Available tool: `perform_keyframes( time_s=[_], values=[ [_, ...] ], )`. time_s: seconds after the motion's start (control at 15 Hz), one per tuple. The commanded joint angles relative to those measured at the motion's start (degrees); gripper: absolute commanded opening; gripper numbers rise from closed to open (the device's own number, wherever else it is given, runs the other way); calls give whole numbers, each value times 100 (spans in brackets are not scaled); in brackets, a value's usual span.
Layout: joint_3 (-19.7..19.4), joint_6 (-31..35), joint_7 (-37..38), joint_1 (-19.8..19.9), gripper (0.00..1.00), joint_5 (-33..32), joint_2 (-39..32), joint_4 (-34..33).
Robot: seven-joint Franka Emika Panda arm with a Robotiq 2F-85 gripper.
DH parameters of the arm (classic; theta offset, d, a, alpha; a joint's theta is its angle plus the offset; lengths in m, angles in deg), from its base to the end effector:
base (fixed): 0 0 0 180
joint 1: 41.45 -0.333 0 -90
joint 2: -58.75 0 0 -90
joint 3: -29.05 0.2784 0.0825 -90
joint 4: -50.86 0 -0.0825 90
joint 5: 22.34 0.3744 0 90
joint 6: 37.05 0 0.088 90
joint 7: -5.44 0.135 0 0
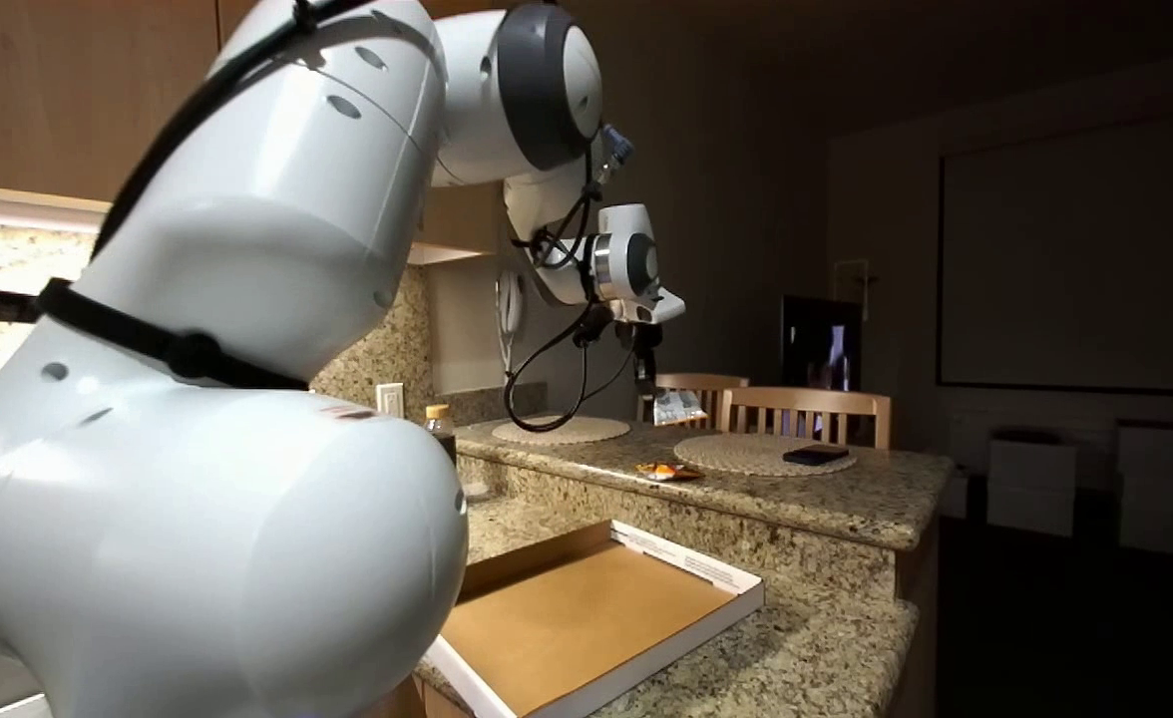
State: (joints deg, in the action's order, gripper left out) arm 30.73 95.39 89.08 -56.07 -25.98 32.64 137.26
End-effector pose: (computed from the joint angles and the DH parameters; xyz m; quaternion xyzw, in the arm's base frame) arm 0.6761 0.1922 0.3828 -0.8274 0.5338 -0.1272 0.1192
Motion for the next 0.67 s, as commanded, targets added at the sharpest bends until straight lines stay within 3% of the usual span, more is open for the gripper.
perform_keyframes(
  time_s=[0.0,0.27,0.6],
  values=[
    [94,-949,-330,175,1,450,-763,-1240],
    [-33,-1622,-188,250,1,548,-1383,-2135],
    [-47,-1904,-194,325,1,628,-1870,-2792]
  ],
)
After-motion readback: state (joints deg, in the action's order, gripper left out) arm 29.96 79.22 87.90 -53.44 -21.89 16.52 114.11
